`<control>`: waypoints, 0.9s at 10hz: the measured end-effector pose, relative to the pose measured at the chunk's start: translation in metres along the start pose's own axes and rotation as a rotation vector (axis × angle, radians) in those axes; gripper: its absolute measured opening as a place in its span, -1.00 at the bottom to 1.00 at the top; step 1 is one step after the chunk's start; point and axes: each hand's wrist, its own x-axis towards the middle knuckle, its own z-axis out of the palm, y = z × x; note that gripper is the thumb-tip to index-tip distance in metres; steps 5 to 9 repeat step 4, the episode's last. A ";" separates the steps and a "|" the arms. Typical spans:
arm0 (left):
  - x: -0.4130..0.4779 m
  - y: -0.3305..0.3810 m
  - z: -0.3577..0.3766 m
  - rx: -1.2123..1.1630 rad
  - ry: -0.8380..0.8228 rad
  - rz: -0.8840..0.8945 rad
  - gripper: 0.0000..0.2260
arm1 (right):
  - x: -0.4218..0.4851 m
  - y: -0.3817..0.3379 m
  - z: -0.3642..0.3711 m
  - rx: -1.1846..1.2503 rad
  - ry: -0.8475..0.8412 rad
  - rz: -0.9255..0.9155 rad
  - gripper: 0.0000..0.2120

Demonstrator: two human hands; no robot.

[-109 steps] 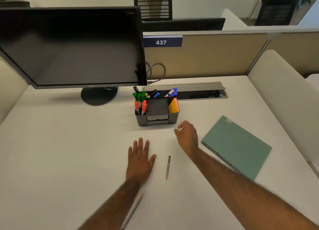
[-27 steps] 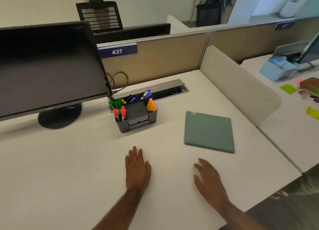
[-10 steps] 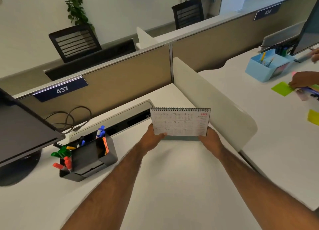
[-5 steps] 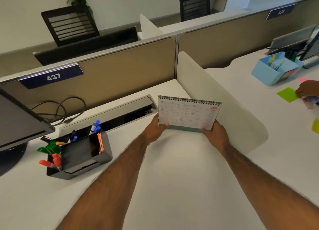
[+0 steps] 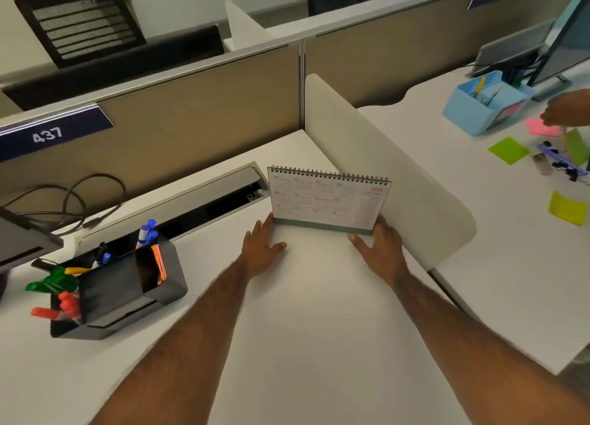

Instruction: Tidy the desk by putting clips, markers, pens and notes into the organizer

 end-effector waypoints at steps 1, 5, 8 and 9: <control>-0.007 -0.007 0.008 0.123 0.026 -0.010 -0.24 | -0.005 0.000 0.000 0.073 0.050 0.072 -0.29; -0.063 -0.022 0.046 0.471 0.218 0.006 -0.36 | -0.025 -0.003 0.002 -0.039 0.096 0.120 -0.18; -0.063 -0.022 0.046 0.471 0.218 0.006 -0.36 | -0.025 -0.003 0.002 -0.039 0.096 0.120 -0.18; -0.063 -0.022 0.046 0.471 0.218 0.006 -0.36 | -0.025 -0.003 0.002 -0.039 0.096 0.120 -0.18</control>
